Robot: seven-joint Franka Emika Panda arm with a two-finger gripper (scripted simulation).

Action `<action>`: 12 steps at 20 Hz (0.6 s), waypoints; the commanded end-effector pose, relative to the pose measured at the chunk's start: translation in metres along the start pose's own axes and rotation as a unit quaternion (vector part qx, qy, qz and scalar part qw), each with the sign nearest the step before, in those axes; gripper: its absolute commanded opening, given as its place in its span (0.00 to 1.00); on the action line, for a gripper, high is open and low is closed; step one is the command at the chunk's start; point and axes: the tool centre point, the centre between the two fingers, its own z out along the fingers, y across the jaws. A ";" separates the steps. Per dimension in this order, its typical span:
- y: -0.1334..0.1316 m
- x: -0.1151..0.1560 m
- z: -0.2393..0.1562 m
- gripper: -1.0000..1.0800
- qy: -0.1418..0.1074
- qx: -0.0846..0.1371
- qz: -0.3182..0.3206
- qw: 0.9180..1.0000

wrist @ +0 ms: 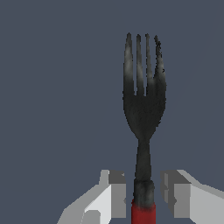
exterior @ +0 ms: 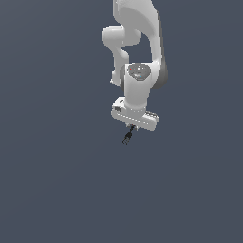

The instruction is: Pick up the object and move it to a goal position.

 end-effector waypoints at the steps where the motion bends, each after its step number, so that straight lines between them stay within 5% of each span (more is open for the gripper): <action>1: 0.001 -0.008 -0.024 0.00 0.000 0.000 0.000 1.000; 12: 0.008 -0.042 -0.132 0.00 0.001 0.000 0.000 1.000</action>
